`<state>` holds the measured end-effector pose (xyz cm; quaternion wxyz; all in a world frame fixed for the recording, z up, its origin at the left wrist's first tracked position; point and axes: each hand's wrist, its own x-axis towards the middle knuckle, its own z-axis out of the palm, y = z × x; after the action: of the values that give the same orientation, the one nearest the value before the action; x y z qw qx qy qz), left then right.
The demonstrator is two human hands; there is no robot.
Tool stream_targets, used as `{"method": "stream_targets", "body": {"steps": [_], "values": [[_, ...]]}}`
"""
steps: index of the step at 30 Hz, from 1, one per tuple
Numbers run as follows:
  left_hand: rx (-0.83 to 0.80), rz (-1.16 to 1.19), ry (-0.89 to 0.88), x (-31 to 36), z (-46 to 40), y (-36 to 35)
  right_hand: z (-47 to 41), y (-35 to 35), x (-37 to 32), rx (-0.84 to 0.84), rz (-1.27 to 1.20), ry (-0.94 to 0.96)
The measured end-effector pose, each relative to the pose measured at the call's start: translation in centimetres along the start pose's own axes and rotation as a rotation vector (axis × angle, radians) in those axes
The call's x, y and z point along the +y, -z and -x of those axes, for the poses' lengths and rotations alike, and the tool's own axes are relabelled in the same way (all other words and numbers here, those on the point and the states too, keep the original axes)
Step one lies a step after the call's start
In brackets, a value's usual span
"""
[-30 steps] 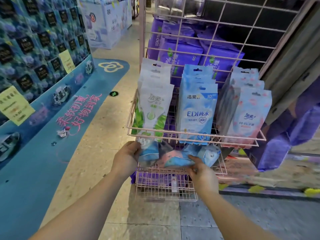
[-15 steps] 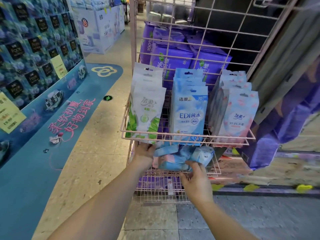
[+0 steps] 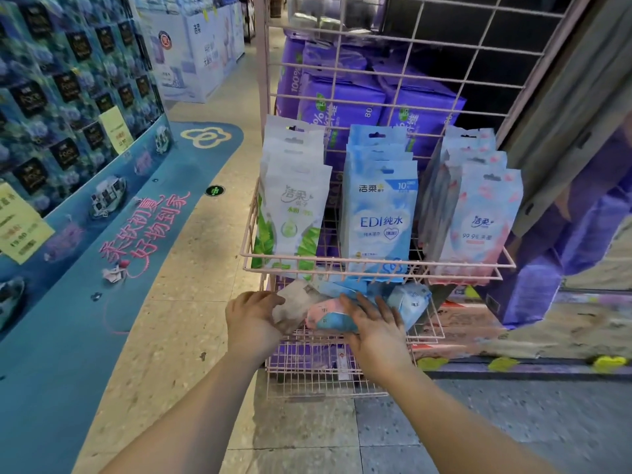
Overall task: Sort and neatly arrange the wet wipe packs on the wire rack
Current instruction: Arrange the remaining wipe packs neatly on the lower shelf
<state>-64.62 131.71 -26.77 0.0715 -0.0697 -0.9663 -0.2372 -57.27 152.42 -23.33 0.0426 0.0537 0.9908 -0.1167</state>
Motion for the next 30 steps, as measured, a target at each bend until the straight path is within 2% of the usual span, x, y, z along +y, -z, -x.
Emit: {"method": "stream_targets", "body": {"steps": [2, 4, 7, 9, 16, 21, 24, 27, 28, 30], "values": [[-0.053, -0.144, 0.075, 0.2, -0.5, 0.0, 0.0, -0.2, 0.1, 0.02, -0.028, 0.001], [-0.216, -0.212, 0.219, 0.4, -1.6, 0.0, 0.0, -0.4, 0.2, 0.034, -0.063, 0.01], [-0.454, -0.193, 0.408, 0.9, -3.2, -0.1, 0.0, -0.9, 0.4, 0.078, -0.137, 0.016], [-0.484, -0.17, 0.44, 0.9, -3.3, -0.8, -0.1, -1.3, 0.5, 0.093, -0.203, 0.01], [-0.315, -0.232, 0.343, 0.8, -2.8, -1.9, -0.4, -1.8, 0.3, 0.109, -0.287, 0.004], [-0.183, -0.179, 0.281, 0.4, -1.7, -1.3, -0.3, -1.4, 0.0, 0.096, -0.291, -0.001], [-0.046, -0.085, 0.267, -0.2, -1.4, -1.2, -0.3, -1.1, -0.2, 0.099, -0.302, -0.013], [0.109, 0.102, 0.16, -0.9, -1.4, -1.3, 0.0, -0.6, -0.4, 0.091, -0.313, -0.029], [0.119, 0.199, 0.125, -0.9, -1.6, -0.9, 0.2, -0.4, -0.5, 0.093, -0.33, -0.043], [0.029, 0.302, 0.11, -0.2, -2.1, 0.1, 0.7, 0.0, -0.9, 0.092, -0.358, -0.063]]}}
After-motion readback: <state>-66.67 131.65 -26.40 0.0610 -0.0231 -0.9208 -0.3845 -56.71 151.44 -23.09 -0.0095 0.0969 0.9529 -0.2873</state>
